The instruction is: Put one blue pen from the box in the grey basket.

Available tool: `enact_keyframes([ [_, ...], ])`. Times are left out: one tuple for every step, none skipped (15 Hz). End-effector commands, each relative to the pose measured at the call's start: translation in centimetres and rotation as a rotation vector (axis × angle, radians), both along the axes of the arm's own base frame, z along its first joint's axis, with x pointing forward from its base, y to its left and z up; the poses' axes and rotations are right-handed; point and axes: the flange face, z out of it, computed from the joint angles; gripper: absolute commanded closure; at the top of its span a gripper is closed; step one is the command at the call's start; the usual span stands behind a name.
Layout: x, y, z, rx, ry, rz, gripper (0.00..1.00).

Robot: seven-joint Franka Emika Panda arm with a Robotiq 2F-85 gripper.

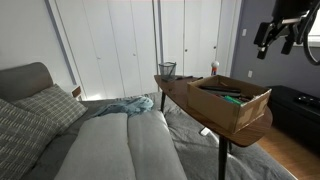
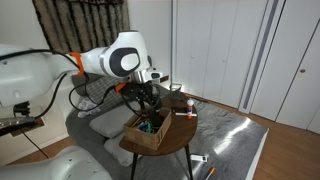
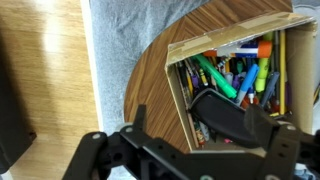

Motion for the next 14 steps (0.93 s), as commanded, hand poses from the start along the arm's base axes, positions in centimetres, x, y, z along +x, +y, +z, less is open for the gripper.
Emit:
enact_keyframes([
  [2.7,2.1,-3.3,0.118,-0.012,0.009,0.0],
  [3.3,2.8,-4.5,0.145,-0.011,0.019,0.0],
  [3.9,3.6,-5.7,0.188,-0.007,0.036,0.0],
  [4.4,4.6,-6.9,0.211,0.011,0.052,0.0],
  [4.7,5.3,-7.9,0.231,0.023,0.061,0.0],
  [5.1,5.7,-8.9,0.244,0.025,0.059,0.0],
  [5.5,5.8,-9.9,0.257,0.026,0.052,0.0],
  [6.0,5.9,-10.7,0.27,0.023,0.049,0.0],
  [6.4,6.0,-11.4,0.283,0.034,0.041,0.0],
  [6.6,6.1,-11.9,0.294,0.047,0.028,0.0],
  [6.6,6.0,-12.5,0.289,0.06,0.001,0.0],
  [6.7,5.8,-13.0,0.294,0.067,-0.015,0.0],
  [6.9,5.4,-13.5,0.297,0.072,-0.028,0.0],
  [7.2,5.4,-13.8,0.302,0.077,-0.03,0.0],
])
